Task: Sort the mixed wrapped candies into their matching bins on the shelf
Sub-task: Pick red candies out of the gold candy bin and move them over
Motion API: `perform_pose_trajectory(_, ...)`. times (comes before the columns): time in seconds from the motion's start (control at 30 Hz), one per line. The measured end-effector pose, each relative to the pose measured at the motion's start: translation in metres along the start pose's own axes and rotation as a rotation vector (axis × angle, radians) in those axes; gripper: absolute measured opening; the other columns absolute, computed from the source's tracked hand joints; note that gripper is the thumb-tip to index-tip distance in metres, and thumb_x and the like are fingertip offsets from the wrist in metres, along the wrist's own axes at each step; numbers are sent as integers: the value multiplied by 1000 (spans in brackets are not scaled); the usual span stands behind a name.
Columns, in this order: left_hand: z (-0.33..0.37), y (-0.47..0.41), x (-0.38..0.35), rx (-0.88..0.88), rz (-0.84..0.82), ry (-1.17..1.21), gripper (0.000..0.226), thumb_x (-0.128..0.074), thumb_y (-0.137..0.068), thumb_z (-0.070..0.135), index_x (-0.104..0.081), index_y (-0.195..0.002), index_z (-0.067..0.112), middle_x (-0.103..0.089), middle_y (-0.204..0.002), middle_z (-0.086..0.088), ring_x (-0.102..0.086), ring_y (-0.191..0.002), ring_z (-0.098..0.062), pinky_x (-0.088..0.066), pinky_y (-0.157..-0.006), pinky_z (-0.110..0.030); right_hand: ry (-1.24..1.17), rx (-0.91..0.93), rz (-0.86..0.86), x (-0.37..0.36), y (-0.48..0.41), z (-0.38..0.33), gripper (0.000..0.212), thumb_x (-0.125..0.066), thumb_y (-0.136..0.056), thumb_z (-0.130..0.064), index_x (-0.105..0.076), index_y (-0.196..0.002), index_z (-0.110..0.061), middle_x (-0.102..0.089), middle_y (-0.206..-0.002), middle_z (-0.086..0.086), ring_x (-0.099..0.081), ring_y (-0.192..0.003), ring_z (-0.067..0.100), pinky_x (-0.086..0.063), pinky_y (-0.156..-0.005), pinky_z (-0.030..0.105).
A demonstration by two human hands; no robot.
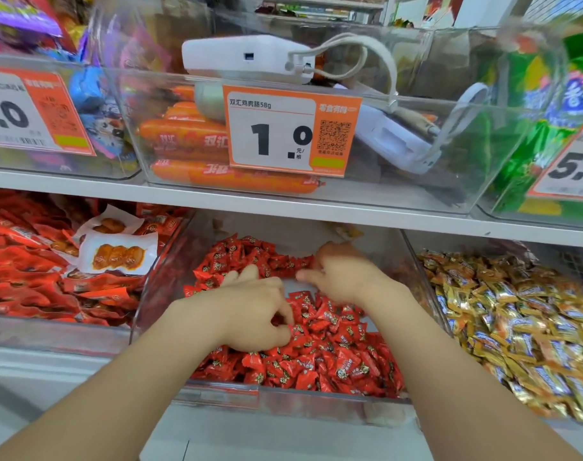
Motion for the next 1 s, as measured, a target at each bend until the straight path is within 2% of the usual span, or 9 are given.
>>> perform_pose_trajectory(0.1,-15,0,2,120,-14,-77,31,-51,-96,61,-69,-82,40,-49,-121,13,-31,-116,-25,-27,-103,-45,-110,147,-112,-8,21,-18,17,-70,-100,-38,-78,-102,-24,-74,-91,-8,-70,-85,9,-53,-78,27)
perform_pose_trajectory(0.2,-25,-2,6,175,9,-94,27,-59,-92,59,-71,-81,37,-49,-119,13,-30,-127,-29,-25,-109,-46,-55,165,-164,-21,30,-25,23,-78,-88,-53,-82,-86,-30,-75,-78,-16,-68,-77,2,-58,-76,32)
perform_pose_trajectory(0.27,-28,-1,5,186,1,-84,25,-62,-91,57,-76,-86,36,-48,-118,13,-30,-129,-30,-25,-109,-45,103,91,-114,-21,25,-15,27,-80,-85,-52,-79,-87,-26,-74,-83,-10,-71,-83,12,-60,-78,36)
perform_pose_trajectory(0.37,-28,0,6,185,24,-119,22,-65,-89,54,-78,-87,36,-48,-114,13,-33,-123,-28,-27,-108,-45,353,-40,117,2,24,-1,28,-73,-93,-29,-68,-118,-18,-66,-120,10,-67,-112,34,-58,-89,41)
perform_pose_trajectory(0.47,-25,-2,14,163,99,-157,22,-71,-82,55,-77,-82,34,-49,-109,14,-36,-119,-25,-30,-108,-45,357,-117,176,12,27,6,34,-63,-100,-28,-59,-130,-11,-61,-129,15,-63,-118,40,-55,-89,41)
perform_pose_trajectory(0.67,-6,-14,25,22,233,-153,29,-78,-72,47,-60,-91,35,-53,-104,17,-39,-105,-16,-37,-94,-39,201,-88,70,2,22,14,23,-65,-92,-28,-68,-113,-21,-64,-119,7,-65,-113,32,-60,-88,44)
perform_pose_trajectory(0.8,-12,-24,28,42,288,66,11,-59,-88,26,-57,-97,32,-60,-94,11,-51,-101,-20,-46,-89,-39,262,-108,-8,-15,21,12,41,-76,-89,-37,-64,-125,-19,-65,-124,7,-65,-116,31,-58,-91,41)
perform_pose_trajectory(0.87,-23,-26,29,76,287,162,20,-49,-92,11,-56,-99,30,-63,-95,3,-58,-97,-24,-52,-87,-42,291,-108,-16,-21,20,6,43,-82,-86,-35,-65,-121,-17,-67,-118,6,-68,-110,31,-57,-83,40)
perform_pose_trajectory(1.0,-34,-24,19,40,193,152,18,-61,-92,20,-68,-89,37,-66,-95,17,-61,-98,-15,-53,-92,-40,233,-96,-29,-21,16,-1,15,-73,-85,-28,-66,-92,-17,-65,-92,2,-68,-93,29,-54,-74,34)
Point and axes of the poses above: each hand's wrist, its own y-axis away from the middle knuckle, its own x-axis out of the back of the hand, z = x × y, the point moved 9 cm from there along -y, towards the middle knuckle
